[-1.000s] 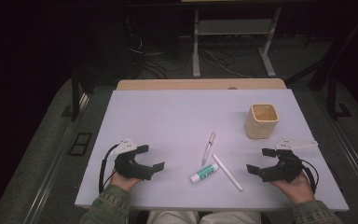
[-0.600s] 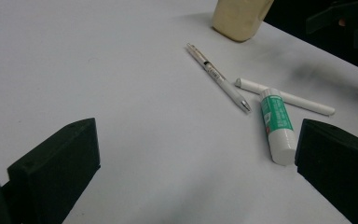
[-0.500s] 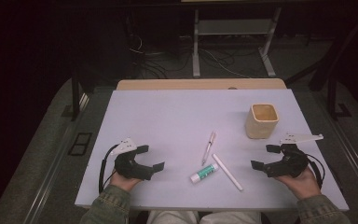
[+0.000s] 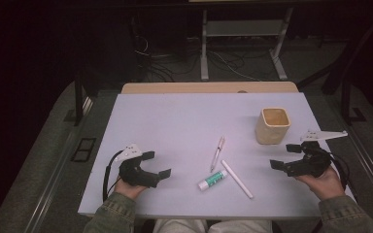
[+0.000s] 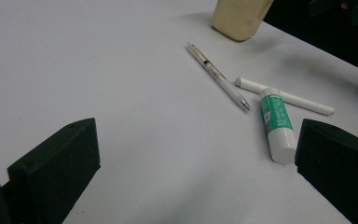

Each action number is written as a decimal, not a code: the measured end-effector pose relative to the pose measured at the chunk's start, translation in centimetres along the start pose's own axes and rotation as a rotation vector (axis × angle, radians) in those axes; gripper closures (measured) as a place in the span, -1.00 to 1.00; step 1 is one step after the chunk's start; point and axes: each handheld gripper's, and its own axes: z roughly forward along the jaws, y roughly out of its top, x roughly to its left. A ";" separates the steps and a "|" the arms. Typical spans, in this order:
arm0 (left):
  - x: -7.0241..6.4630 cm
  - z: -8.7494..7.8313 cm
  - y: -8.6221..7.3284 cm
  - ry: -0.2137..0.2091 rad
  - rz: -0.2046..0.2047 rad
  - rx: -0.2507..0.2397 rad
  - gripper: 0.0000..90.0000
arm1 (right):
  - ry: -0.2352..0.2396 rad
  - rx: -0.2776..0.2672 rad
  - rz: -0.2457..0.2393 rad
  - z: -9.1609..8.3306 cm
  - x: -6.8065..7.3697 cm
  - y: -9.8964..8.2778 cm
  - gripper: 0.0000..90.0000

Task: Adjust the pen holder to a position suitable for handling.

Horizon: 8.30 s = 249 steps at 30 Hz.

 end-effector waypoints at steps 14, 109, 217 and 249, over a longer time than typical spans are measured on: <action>0.0 0.0 0.0 0.000 0.002 0.002 -1.00 | -0.029 0.040 -0.002 -1.2 -1.7 1.1 -0.99; 0.1 0.2 -0.1 -0.009 0.003 0.013 -1.00 | -0.223 0.143 0.156 3.7 -13.4 2.2 0.86; 0.0 0.2 -0.1 -0.013 0.014 0.022 -1.00 | -0.068 0.157 0.191 11.8 -7.4 3.8 0.99; 0.0 0.1 -0.1 -0.013 0.010 0.012 -1.00 | -0.060 0.165 0.190 9.1 -5.1 3.9 0.78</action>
